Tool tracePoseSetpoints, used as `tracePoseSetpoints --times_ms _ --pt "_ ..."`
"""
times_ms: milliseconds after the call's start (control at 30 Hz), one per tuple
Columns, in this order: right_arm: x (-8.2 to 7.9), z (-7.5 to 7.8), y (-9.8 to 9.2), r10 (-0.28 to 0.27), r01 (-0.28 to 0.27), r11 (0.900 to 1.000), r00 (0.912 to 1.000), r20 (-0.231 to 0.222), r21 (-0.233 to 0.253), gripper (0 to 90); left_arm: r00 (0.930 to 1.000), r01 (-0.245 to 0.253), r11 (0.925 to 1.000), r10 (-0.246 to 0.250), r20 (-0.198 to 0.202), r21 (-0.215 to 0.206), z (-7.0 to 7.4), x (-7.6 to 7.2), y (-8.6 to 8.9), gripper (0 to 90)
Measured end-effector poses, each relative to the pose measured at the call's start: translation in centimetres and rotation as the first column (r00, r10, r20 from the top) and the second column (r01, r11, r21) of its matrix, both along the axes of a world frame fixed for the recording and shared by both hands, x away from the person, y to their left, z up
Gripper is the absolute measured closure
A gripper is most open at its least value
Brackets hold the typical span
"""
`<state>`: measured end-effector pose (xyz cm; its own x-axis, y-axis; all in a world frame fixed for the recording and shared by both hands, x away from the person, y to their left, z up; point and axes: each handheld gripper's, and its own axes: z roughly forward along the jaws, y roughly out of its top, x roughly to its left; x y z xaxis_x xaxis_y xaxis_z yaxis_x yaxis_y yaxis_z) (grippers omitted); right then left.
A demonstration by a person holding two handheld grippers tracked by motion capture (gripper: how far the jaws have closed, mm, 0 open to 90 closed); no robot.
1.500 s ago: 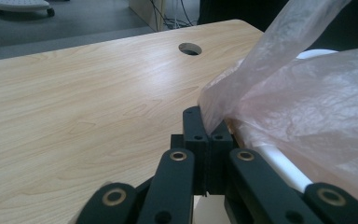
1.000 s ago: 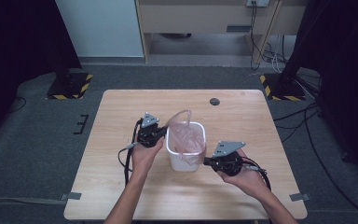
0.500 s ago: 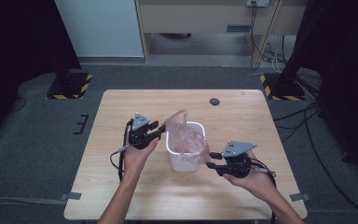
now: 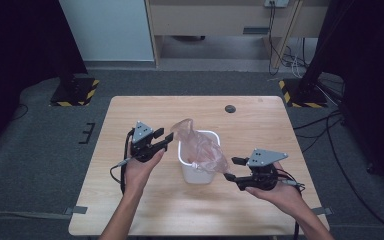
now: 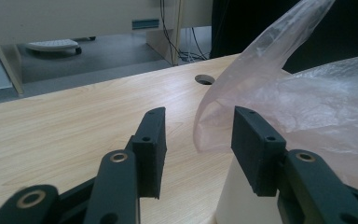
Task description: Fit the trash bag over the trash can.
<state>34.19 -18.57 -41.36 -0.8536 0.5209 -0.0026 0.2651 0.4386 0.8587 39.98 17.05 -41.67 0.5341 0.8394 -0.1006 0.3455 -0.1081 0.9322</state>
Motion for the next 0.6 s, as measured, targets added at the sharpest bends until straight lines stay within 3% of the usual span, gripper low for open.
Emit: tracePoseSetpoints --times_ms 300,600 --pt "-0.1 0.3 -0.3 -0.008 0.008 1.000 0.9999 0.013 0.024 33.9 0.9997 0.023 0.9997 -0.024 0.006 0.003 0.5 -1.4 0.1 55.5" --pt "-0.1 1.2 -0.1 0.008 -0.008 0.999 0.9998 0.016 0.039 31.3 0.9964 0.067 0.9977 -0.067 0.052 0.003 1.8 -3.2 0.0 55.0"
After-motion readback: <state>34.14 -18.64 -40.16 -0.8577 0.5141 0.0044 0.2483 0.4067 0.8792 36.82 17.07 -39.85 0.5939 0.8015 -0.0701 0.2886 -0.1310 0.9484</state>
